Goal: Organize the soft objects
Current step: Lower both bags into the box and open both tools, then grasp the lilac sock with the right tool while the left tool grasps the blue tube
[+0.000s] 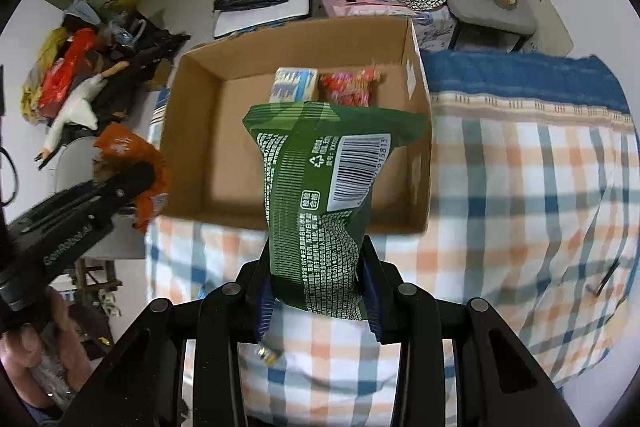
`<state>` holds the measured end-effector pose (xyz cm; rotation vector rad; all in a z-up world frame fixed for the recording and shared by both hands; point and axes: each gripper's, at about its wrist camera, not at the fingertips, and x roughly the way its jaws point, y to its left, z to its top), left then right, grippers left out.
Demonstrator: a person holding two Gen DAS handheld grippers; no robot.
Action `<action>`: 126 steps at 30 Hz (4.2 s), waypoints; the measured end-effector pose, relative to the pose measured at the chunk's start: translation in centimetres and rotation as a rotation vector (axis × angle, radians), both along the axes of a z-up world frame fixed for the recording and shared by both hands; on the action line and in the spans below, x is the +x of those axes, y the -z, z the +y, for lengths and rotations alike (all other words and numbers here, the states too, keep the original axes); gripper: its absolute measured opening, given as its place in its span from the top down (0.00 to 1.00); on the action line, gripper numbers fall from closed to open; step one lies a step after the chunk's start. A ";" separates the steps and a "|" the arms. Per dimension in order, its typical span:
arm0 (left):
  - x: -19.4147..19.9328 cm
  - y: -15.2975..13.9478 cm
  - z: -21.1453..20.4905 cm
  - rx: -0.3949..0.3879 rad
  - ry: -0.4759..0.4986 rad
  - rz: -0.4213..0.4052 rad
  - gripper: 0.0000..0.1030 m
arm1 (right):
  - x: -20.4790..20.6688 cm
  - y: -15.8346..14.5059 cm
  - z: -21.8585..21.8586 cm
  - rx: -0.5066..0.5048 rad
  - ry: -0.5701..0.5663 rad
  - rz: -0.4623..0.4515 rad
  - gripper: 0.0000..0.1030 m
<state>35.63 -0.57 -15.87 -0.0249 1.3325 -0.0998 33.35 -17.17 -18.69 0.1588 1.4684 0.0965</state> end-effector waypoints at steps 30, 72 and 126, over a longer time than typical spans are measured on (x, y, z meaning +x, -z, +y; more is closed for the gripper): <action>16.0 16.8 -0.4 0.140 0.102 0.341 0.69 | 11.0 18.6 1.6 -0.137 -0.054 0.427 0.62; 4.1 3.3 4.5 0.039 -0.004 0.006 0.06 | 4.7 6.8 5.0 -0.174 -0.020 0.086 0.01; -18.2 21.7 2.8 0.058 -0.298 0.359 0.62 | -8.6 23.4 1.2 -0.014 -0.064 0.274 0.53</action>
